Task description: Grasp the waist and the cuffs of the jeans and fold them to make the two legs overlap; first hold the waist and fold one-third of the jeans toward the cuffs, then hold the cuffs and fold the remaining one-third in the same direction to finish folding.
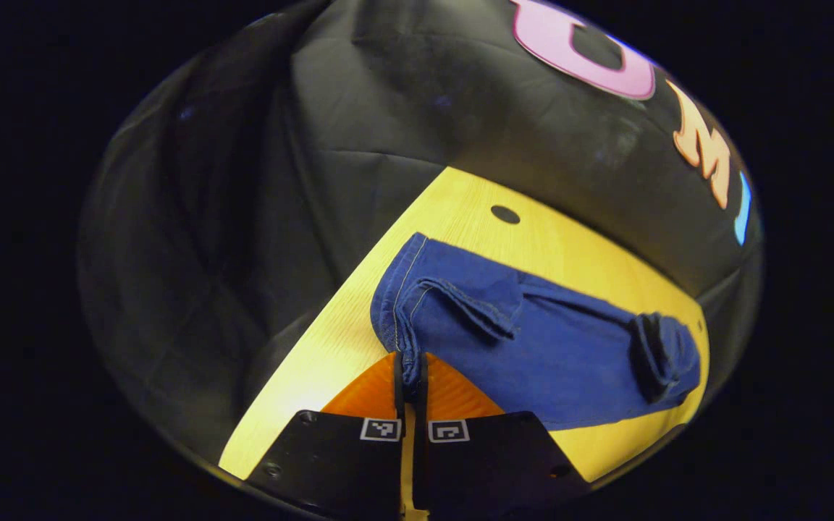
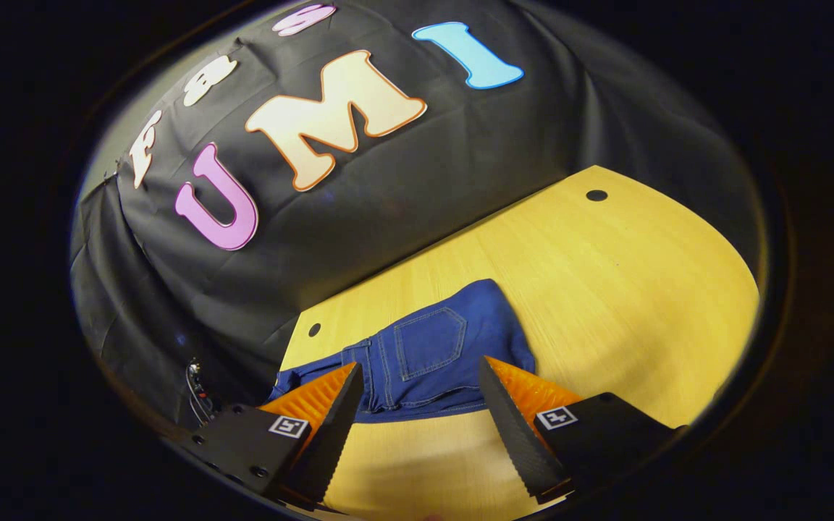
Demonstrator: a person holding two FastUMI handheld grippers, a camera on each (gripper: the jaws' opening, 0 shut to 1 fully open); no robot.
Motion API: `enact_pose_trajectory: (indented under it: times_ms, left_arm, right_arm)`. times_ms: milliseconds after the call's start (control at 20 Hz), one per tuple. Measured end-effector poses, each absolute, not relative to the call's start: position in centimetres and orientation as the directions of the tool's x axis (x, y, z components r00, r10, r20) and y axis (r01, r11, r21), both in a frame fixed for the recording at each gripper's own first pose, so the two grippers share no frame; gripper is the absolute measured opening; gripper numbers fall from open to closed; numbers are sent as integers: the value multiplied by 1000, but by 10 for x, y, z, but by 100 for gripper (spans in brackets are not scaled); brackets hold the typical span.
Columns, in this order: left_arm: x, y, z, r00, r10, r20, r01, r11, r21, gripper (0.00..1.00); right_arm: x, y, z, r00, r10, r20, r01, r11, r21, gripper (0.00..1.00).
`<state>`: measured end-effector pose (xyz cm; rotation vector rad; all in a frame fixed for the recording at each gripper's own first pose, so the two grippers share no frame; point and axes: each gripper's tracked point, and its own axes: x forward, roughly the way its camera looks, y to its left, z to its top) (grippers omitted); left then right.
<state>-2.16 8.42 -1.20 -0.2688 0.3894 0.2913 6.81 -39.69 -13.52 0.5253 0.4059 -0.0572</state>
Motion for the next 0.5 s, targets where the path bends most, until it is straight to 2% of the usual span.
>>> enact_pose_trajectory:
  times_ms: [250, 500]
  left_arm:
    - [-10, 18, 56, 944, 152, -294, -216, 955, -201, 0]
    - [16, -79, 113, 977, 103, -188, -132, 980, -151, 0]
  right_arm:
    - [59, -438, -121, 930, 37, -366, 159, 856, 492, 98]
    - [53, -485, -120, 928, 89, -361, 110, 861, 496, 98]
